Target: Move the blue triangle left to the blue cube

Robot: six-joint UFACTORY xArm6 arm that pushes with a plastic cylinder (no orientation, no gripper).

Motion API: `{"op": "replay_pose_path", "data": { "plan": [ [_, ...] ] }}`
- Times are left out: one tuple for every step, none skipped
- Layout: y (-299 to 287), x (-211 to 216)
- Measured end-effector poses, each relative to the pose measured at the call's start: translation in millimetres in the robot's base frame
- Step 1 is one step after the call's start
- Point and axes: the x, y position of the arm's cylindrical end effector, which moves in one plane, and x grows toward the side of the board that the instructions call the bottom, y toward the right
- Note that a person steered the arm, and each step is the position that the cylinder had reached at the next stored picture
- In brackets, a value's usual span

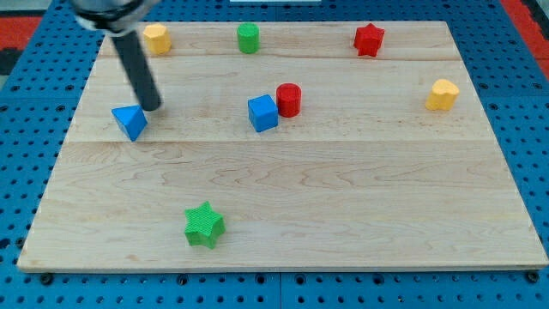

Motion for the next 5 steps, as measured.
{"op": "replay_pose_path", "data": {
  "plan": [
    [45.2, 31.9],
    [10.8, 42.2],
    [-22.4, 39.4],
    [-29.0, 34.3],
    [-29.0, 25.6]
  ]
}}
